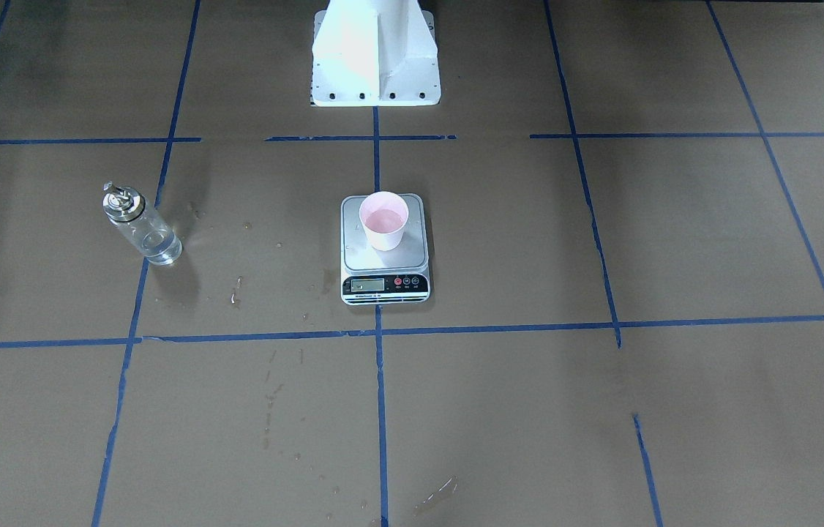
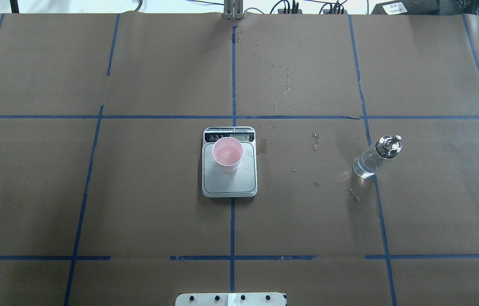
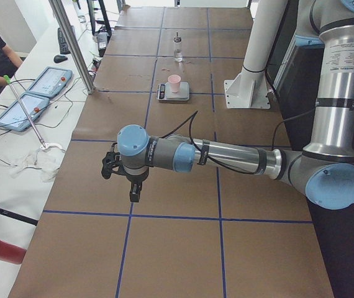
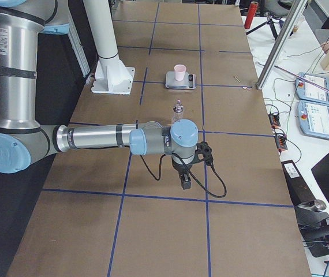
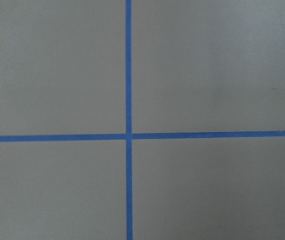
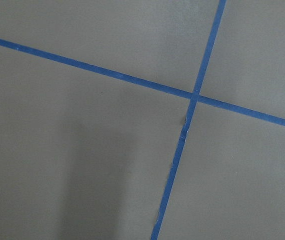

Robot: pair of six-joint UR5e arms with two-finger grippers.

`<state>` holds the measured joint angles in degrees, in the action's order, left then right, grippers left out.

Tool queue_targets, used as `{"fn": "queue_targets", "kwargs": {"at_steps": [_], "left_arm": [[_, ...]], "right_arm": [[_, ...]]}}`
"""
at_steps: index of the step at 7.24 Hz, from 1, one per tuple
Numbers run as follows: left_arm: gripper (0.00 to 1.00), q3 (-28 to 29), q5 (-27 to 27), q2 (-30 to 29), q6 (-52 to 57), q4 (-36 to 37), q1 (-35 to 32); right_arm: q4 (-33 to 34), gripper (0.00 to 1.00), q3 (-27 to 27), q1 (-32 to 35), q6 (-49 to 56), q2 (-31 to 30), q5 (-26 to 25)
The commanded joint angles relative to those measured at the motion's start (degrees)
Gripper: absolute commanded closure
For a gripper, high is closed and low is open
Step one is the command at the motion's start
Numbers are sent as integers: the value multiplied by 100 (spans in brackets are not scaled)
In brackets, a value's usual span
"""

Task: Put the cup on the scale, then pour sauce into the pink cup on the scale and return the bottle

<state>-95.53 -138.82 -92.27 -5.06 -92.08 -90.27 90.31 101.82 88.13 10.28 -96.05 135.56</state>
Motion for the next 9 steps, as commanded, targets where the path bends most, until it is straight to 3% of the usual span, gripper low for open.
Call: {"fn": "queue_targets", "kwargs": {"at_steps": [1, 6, 9], "left_arm": [[0, 434, -31, -10, -13, -46, 9], [0, 1034, 347, -133, 22, -20, -17], [0, 624, 382, -98, -12, 23, -44]], "right_arm": [[13, 0, -5, -6, 0, 16, -12], [-5, 0, 13, -6, 17, 33, -117], [-31, 0, 22, -6, 18, -2, -118]]}}
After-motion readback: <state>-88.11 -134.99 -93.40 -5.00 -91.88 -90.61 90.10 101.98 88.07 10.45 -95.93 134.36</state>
